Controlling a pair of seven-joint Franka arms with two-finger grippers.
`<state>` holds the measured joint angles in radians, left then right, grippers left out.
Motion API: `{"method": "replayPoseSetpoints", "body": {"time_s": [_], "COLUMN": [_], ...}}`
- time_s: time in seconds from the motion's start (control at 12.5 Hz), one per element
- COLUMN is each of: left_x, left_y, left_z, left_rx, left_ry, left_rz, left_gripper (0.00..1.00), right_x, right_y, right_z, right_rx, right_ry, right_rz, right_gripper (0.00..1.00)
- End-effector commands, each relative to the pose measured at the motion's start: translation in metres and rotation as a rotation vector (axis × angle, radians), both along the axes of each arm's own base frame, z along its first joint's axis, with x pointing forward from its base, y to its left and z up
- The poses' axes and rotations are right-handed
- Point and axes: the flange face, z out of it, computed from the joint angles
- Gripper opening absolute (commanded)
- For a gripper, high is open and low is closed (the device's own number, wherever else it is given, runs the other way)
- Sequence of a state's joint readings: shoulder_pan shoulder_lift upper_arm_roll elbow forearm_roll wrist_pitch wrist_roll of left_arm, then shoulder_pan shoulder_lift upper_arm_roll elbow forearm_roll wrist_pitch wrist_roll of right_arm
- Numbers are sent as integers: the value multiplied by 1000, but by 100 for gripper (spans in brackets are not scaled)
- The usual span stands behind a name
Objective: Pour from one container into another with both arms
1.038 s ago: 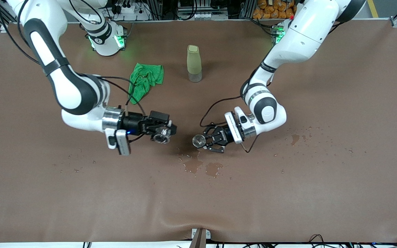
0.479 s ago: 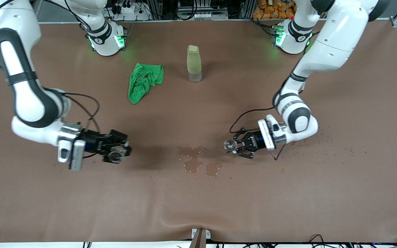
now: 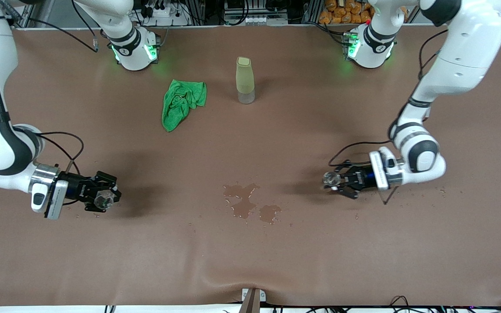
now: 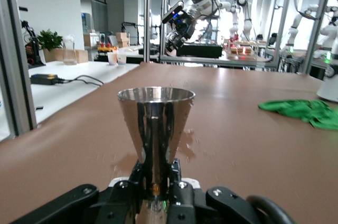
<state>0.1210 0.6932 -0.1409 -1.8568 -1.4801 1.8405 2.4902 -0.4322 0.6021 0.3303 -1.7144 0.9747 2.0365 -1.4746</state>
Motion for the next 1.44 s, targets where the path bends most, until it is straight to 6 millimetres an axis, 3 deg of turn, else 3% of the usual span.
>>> {"method": "replayPoseSetpoints", "body": {"time_s": [0.0, 0.4, 0.56, 0.88, 1.36], "left_x": [-11, -25, -30, -49, -61], "left_y": [50, 122, 137, 196, 202], "left_z": [6, -11, -11, -13, -37], "left_rx": [3, -31, -36, -24, -21], "left_ry": [14, 18, 20, 31, 42], "left_rz": [-33, 5, 1, 8, -3], "left_gripper": [0, 0, 0, 0, 0], "right_x": [5, 1, 1, 0, -1], "right_y": [-10, -23, -24, -28, -33], "right_z": [-3, -22, -22, -29, -34], "right_rx": [-10, -12, -15, -18, -19], "right_ry": [-29, -62, -63, -78, -98], "right_rz": [41, 64, 64, 75, 83], "right_gripper": [0, 0, 0, 0, 0]}}
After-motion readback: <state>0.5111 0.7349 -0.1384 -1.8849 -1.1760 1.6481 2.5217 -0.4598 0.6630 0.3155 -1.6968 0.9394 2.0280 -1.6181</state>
